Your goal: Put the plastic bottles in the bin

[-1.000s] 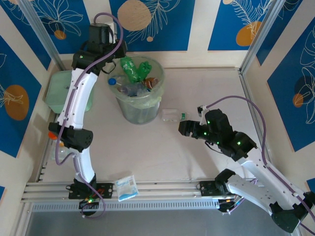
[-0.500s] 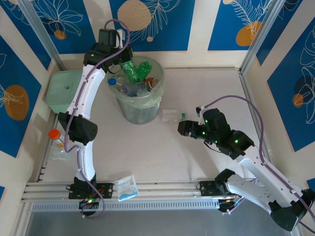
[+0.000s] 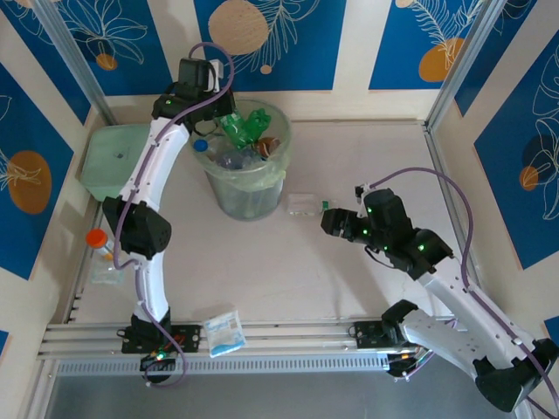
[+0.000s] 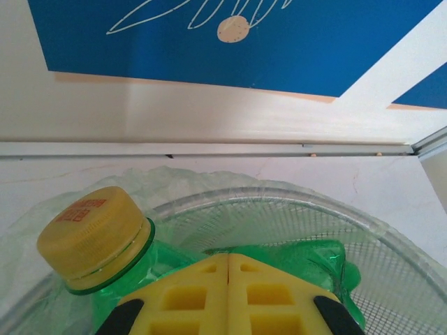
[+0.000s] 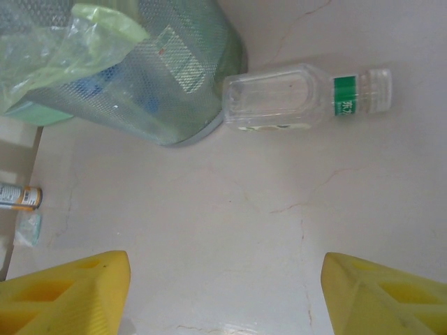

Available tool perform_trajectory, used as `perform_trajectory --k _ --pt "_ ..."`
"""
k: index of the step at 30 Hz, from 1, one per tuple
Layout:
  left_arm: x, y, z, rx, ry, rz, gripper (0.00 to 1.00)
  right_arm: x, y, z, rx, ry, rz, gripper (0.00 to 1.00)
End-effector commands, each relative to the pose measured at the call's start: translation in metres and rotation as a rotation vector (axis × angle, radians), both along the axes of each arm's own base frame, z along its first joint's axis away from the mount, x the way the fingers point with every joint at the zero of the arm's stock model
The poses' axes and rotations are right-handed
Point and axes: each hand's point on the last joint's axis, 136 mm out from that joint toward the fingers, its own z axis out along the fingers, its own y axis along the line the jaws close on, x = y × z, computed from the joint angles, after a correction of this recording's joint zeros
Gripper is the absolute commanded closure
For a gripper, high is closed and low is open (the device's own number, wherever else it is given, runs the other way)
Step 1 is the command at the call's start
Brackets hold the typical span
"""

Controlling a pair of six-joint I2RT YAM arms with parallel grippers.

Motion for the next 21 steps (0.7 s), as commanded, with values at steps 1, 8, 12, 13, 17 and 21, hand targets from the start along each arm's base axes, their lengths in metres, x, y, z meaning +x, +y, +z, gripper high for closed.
perform_trajectory --k 1,8,12,13,17,21 --pt "-0.013 0.002 -0.032 0.026 0.106 -0.019 1.0 0.004 -0.011 0.001 -0.003 0.03 -0.064 0.27" --pt "-0.032 -0.003 0.001 -0.027 0.045 -0.039 0.99 0.017 -0.023 -0.008 -0.001 0.092 -0.135 0.25" --pt "-0.042 -0.002 0.051 -0.082 -0.051 -0.04 0.9 0.032 -0.027 -0.016 0.022 0.15 -0.17 0.21" --pt "-0.045 -0.002 0.062 -0.093 -0.07 -0.042 0.88 0.036 -0.029 -0.02 0.023 0.178 -0.184 0.21" --pt "-0.06 -0.001 0.105 -0.144 -0.14 -0.052 0.78 0.058 -0.027 -0.032 0.042 0.239 -0.185 0.18" --pt "-0.084 0.003 0.133 -0.176 -0.179 -0.067 0.71 0.087 -0.025 -0.035 0.115 0.26 -0.161 0.15"
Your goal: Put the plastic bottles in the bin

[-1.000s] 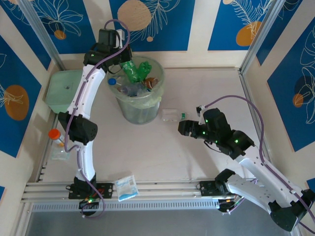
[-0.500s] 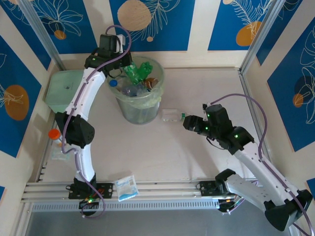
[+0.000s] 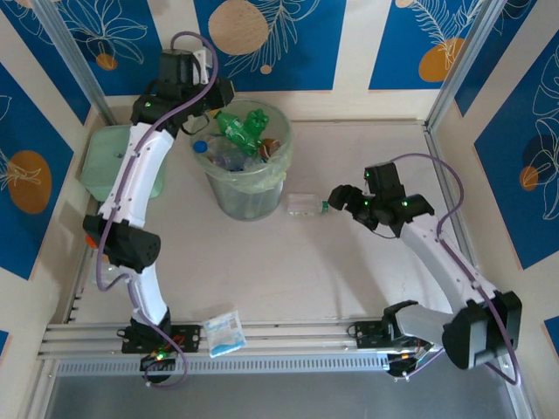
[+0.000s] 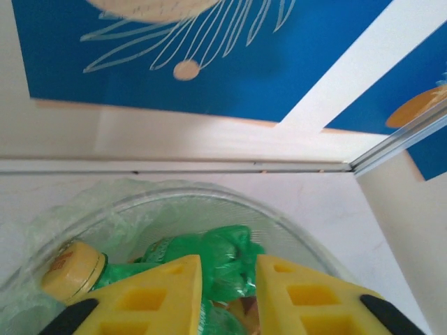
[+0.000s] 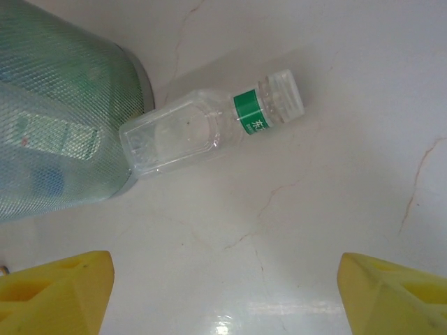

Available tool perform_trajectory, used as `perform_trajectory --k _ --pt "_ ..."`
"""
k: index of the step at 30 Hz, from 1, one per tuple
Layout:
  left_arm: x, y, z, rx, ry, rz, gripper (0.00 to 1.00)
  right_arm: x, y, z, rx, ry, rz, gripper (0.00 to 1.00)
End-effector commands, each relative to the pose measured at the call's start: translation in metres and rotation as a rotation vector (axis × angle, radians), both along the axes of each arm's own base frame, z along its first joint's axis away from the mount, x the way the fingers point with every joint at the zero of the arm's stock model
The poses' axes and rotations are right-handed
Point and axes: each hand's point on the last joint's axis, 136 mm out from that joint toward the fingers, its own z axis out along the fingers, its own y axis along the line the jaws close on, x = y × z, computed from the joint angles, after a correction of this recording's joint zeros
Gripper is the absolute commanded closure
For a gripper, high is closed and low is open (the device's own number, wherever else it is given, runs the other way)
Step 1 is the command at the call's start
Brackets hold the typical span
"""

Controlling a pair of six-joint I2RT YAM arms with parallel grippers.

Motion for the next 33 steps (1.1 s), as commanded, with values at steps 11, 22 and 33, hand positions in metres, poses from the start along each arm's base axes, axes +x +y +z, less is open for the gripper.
perform_trajectory --k 11,22,33 --pt "-0.152 0.012 -0.006 -0.046 0.035 -0.155 0.65 0.098 0.02 -0.024 0.192 0.096 0.114 0.15" --pt "-0.254 0.034 -0.106 -0.077 0.227 -0.165 0.65 0.139 0.04 -0.077 0.231 0.164 0.167 0.15" --pt "-0.266 0.037 -0.114 -0.097 0.244 -0.156 0.65 0.105 0.051 -0.111 0.213 0.219 0.182 0.17"
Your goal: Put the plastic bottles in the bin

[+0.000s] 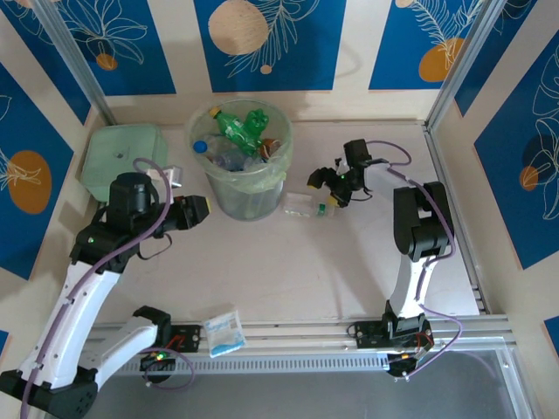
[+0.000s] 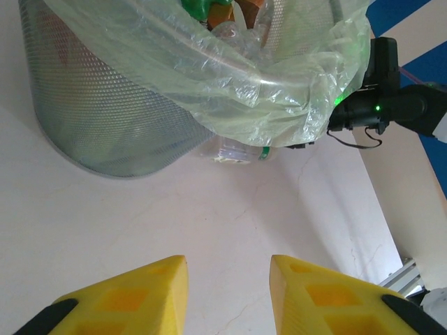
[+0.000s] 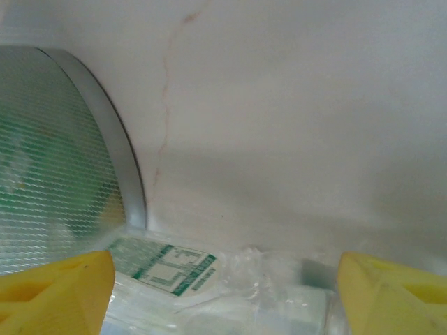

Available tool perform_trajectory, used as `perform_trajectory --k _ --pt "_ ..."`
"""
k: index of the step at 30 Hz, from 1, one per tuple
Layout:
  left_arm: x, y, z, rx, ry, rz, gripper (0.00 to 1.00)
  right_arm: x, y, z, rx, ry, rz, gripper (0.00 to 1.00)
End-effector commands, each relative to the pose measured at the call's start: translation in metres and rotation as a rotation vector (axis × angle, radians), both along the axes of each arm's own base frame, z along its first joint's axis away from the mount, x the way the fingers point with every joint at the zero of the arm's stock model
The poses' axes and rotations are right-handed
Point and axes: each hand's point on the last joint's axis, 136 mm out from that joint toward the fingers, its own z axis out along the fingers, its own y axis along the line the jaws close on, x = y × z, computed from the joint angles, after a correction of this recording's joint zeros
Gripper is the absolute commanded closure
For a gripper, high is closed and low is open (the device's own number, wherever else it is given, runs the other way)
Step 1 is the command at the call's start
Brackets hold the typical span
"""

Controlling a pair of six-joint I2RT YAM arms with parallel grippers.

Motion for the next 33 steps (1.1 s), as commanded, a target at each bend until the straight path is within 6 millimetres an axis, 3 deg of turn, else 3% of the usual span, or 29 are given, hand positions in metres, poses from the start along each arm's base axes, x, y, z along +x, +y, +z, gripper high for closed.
perform_trajectory --k 1,11,18,21,27,33 --pt "-0.005 -0.003 -0.006 -0.016 0.026 -0.013 0.65 -0.017 0.002 0.006 0.03 -0.004 0.009 0.17" --pt "-0.001 -0.004 -0.014 -0.019 0.045 -0.001 0.65 -0.069 0.014 0.01 0.011 -0.008 0.042 0.17" --pt "-0.001 -0.004 -0.014 -0.014 0.047 -0.003 0.64 -0.094 0.022 0.006 -0.05 -0.017 0.052 0.18" --pt "-0.002 -0.004 -0.019 -0.013 0.057 -0.006 0.58 -0.1 0.024 0.007 -0.117 -0.037 0.062 0.16" --pt "-0.005 -0.004 -0.022 -0.02 0.059 -0.01 0.44 -0.088 0.001 0.02 -0.354 -0.044 0.043 0.13" --pt "-0.009 -0.003 -0.022 -0.018 0.058 -0.012 0.41 -0.054 0.013 0.026 -0.421 -0.05 0.101 0.1"
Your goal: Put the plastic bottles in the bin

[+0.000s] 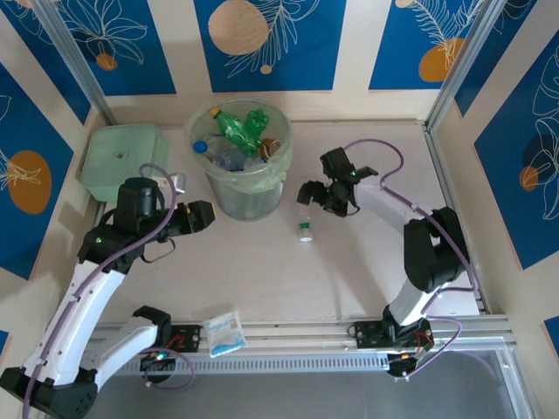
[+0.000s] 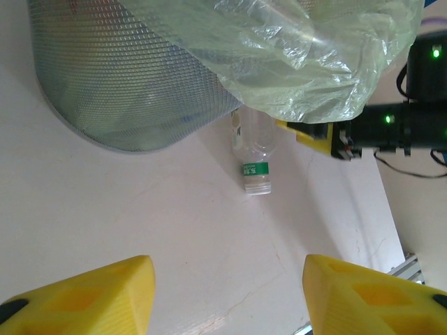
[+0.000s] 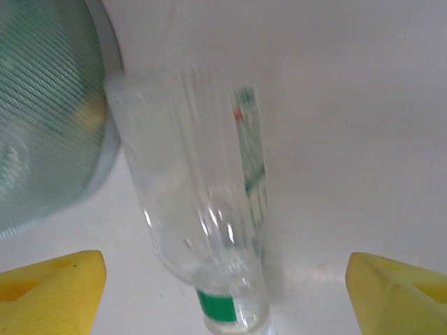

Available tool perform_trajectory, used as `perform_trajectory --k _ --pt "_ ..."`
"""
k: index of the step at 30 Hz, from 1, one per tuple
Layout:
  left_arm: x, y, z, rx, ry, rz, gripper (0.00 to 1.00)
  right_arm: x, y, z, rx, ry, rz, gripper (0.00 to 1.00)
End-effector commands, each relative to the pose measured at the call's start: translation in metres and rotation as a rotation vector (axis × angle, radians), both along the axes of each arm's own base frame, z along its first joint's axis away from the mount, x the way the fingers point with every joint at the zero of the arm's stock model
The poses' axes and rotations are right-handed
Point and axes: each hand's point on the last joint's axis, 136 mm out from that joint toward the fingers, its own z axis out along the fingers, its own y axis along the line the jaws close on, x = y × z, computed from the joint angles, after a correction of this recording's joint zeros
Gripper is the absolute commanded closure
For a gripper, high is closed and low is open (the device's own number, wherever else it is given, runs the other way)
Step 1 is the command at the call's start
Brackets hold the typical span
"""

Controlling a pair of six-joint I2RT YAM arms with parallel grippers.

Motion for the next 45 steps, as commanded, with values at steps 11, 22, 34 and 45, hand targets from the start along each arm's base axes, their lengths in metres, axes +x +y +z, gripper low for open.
perform_trajectory --k 11,22,34,45 --pt "-0.012 0.0 0.005 -0.003 -0.015 -0.03 0.33 0.015 0.019 -0.043 -0.198 0.104 0.07 0.1" --pt "-0.014 -0.002 0.01 -0.027 -0.028 -0.037 0.31 0.011 0.003 -0.065 -0.219 0.15 0.025 0.22" --pt "-0.015 -0.005 0.012 -0.045 -0.036 -0.05 0.3 0.007 -0.001 -0.05 -0.137 0.124 -0.015 0.39" --pt "-0.018 -0.017 0.025 -0.123 -0.06 -0.099 0.28 -0.003 -0.016 0.001 -0.025 0.016 -0.08 0.44"
